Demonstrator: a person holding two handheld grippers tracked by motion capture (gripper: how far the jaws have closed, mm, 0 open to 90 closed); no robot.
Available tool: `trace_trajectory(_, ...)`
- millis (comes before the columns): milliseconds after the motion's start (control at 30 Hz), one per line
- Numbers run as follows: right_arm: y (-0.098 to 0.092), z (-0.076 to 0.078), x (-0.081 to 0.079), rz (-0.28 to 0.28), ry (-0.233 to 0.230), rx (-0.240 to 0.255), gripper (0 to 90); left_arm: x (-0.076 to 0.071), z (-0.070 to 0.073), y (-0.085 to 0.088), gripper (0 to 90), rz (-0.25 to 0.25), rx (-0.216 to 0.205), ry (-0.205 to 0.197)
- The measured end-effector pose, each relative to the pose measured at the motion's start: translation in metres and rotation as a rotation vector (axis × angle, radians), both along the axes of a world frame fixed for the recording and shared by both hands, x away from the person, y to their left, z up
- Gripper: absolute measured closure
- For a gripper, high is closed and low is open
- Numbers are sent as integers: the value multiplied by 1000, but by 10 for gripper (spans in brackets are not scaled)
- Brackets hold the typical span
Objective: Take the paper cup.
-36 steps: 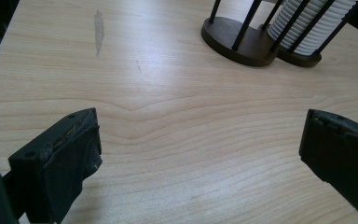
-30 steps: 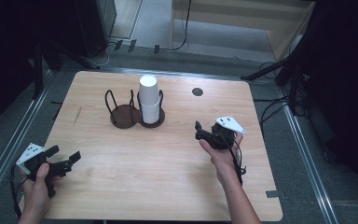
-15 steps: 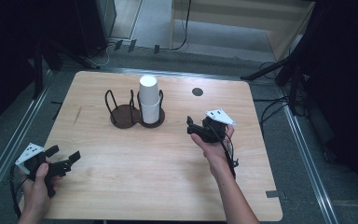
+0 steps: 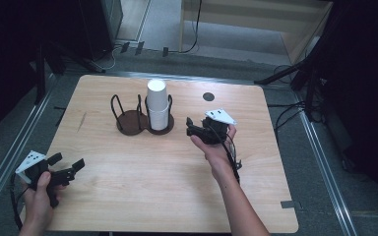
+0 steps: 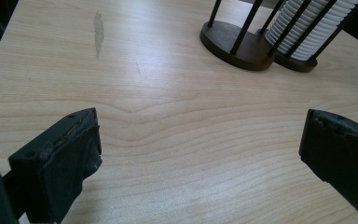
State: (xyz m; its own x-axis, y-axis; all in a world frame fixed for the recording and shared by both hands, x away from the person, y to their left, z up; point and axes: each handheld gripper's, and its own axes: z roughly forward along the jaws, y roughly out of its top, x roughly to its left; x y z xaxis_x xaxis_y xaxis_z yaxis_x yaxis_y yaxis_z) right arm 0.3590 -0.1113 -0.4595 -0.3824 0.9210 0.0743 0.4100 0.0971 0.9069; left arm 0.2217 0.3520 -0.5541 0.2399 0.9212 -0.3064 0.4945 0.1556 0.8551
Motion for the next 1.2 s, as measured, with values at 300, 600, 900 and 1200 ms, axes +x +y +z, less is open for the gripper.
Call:
trace_trajectory(300,15,7,8,17,10,65,165,0,0,0,0,-1,-5,-3)
trace_trajectory(600,34,10,15,47,-4,57,165,0,0,1,0,-2,-5,-3)
trace_trajectory(900,58,10,23,85,-1,59,162,0,0,1,0,2,-10,-4)
trace_trajectory(1200,81,9,30,122,-8,77,149,0,0,1,0,-2,-9,-7)
